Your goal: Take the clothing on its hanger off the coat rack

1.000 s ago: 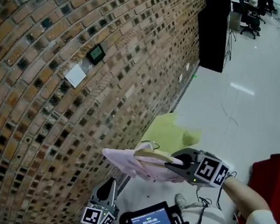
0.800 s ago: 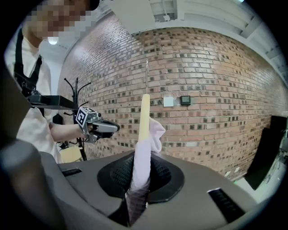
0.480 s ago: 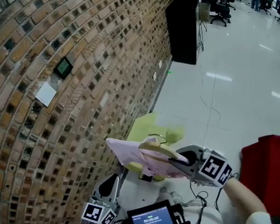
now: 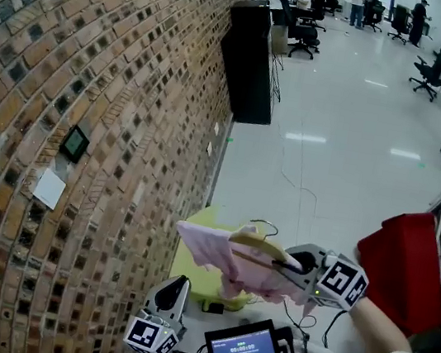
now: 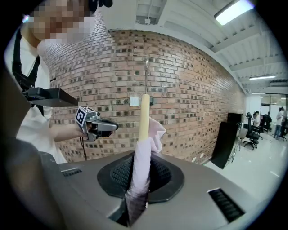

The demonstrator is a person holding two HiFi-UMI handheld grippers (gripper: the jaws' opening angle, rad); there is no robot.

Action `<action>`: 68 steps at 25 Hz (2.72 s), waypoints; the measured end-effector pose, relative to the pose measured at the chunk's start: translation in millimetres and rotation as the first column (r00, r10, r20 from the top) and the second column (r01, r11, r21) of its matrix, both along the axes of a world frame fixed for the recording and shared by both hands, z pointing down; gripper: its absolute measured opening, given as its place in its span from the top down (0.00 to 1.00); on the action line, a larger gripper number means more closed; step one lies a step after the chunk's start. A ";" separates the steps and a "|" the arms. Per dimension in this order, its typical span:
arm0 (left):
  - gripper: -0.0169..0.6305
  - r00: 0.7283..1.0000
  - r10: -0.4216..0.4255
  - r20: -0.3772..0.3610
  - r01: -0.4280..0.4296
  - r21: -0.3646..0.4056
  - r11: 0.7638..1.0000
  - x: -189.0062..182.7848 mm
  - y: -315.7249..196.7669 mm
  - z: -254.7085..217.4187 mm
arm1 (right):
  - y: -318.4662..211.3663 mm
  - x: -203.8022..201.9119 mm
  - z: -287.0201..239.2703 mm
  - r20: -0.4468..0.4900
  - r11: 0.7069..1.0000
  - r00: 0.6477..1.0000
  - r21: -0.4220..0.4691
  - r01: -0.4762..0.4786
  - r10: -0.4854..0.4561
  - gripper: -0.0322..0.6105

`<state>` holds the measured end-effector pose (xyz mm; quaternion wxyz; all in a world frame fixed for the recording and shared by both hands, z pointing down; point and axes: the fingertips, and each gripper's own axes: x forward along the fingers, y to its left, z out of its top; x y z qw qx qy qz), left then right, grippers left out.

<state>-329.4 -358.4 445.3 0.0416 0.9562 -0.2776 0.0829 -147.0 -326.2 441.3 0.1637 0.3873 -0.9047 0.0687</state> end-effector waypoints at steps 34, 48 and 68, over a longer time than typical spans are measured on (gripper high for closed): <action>0.94 0.929 0.369 -0.010 -0.369 0.039 0.929 279.4 -26.4 -42.6 | 27.8 262.3 -62.3 0.092 0.909 0.910 0.070 -0.412 0.405 0.90; 0.94 0.881 0.471 0.049 -0.473 0.021 0.881 461.8 9.3 -36.0 | 85.4 431.5 -50.0 0.083 0.849 0.851 0.067 -0.525 0.519 0.90; 0.94 0.822 0.566 0.056 -0.568 0.024 0.823 693.5 123.9 -47.4 | 230.0 641.1 -61.3 0.055 0.769 0.771 0.048 -0.637 0.635 0.90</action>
